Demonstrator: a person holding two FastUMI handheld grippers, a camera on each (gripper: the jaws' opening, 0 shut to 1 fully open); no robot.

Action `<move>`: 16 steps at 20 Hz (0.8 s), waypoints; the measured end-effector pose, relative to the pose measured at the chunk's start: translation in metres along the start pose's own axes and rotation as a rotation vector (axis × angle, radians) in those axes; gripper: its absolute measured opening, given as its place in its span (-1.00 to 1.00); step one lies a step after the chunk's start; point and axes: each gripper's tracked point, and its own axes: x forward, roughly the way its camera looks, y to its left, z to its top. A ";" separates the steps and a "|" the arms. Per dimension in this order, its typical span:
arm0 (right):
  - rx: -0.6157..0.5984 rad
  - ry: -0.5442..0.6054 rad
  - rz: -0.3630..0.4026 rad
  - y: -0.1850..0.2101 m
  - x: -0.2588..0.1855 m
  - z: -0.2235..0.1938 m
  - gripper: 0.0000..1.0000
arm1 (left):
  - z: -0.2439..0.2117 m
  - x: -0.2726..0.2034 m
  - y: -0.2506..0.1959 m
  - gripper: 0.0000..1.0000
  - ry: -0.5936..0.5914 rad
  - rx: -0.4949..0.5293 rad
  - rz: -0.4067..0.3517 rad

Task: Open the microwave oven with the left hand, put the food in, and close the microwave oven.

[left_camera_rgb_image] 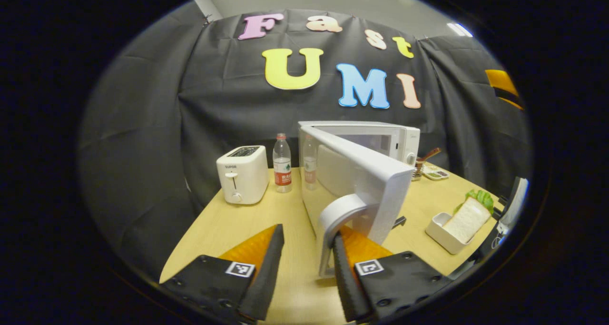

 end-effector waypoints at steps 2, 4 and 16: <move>0.004 -0.006 0.001 -0.015 0.008 0.003 0.97 | 0.001 -0.003 -0.002 0.70 -0.011 0.010 0.034; 0.015 -0.002 0.014 -0.029 0.013 0.003 0.97 | 0.000 -0.007 -0.007 0.83 -0.010 -0.004 0.072; 0.059 0.140 0.111 -0.107 0.052 -0.045 0.97 | 0.070 -0.084 -0.039 0.86 -0.142 -0.034 0.259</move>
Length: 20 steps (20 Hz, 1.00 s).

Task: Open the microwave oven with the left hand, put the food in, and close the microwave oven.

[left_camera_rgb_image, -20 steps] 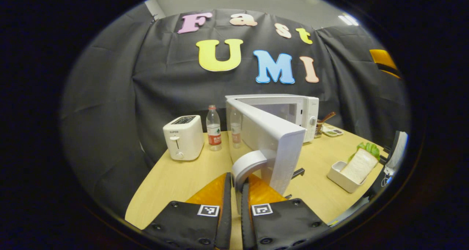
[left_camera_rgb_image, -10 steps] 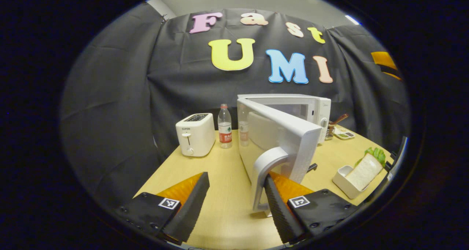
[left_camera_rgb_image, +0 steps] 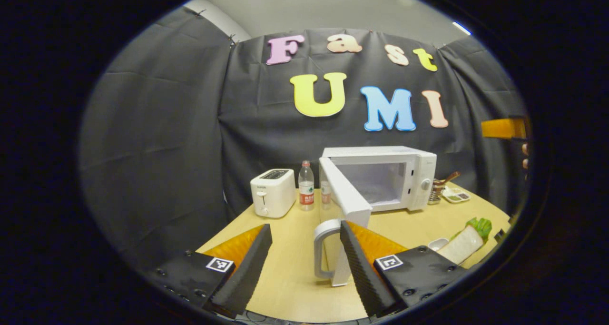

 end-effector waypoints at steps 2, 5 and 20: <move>0.003 0.039 0.010 -0.014 0.009 -0.016 0.97 | 0.026 -0.008 -0.006 0.84 -0.042 0.016 0.017; 0.070 0.144 0.041 -0.027 0.020 -0.055 0.98 | 0.064 -0.021 -0.019 0.86 -0.112 0.043 0.026; 0.386 0.671 0.178 -0.035 -0.004 -0.218 0.96 | 0.132 -0.050 -0.079 0.85 -0.226 0.047 0.058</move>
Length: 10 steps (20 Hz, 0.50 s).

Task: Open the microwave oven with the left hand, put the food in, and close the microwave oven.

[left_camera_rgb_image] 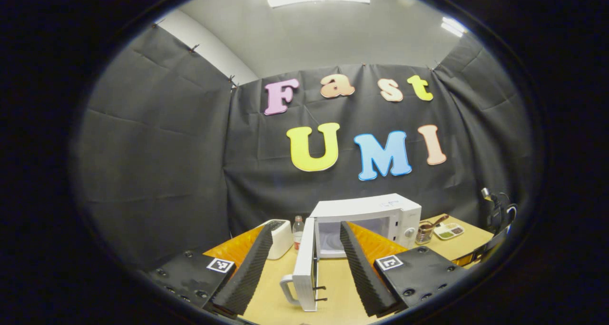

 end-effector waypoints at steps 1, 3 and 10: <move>0.017 0.029 0.017 0.001 0.003 -0.008 0.96 | -0.001 -0.002 -0.005 0.84 0.003 0.010 0.001; 0.038 0.089 0.045 0.001 0.007 -0.024 0.97 | -0.001 -0.003 -0.014 0.84 0.011 0.023 -0.003; 0.130 0.218 0.132 0.009 0.015 -0.050 0.70 | 0.000 -0.013 -0.019 0.84 0.031 0.043 0.048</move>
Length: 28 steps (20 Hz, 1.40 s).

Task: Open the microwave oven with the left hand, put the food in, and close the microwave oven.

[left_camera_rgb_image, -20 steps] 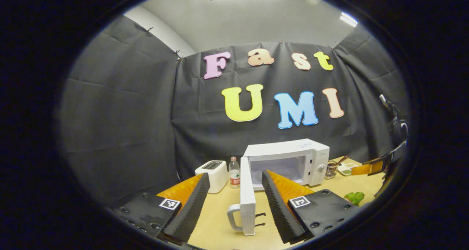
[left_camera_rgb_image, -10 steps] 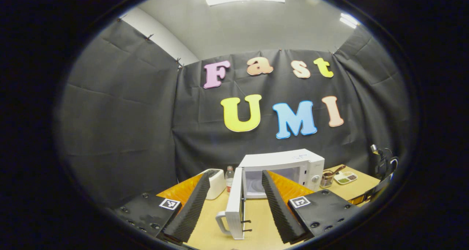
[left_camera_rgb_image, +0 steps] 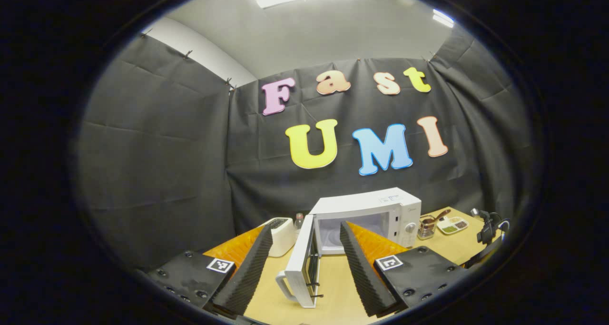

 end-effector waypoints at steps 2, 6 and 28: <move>0.036 0.011 0.061 0.010 -0.002 0.001 0.24 | 0.002 -0.003 0.004 0.84 0.001 0.020 0.027; 0.036 0.010 0.086 0.010 -0.007 0.002 -0.14 | 0.009 -0.002 0.002 0.84 -0.007 0.015 0.033; 0.089 -0.323 0.055 0.094 0.022 0.117 -0.14 | 0.007 0.110 0.054 0.96 -0.065 -0.099 -0.158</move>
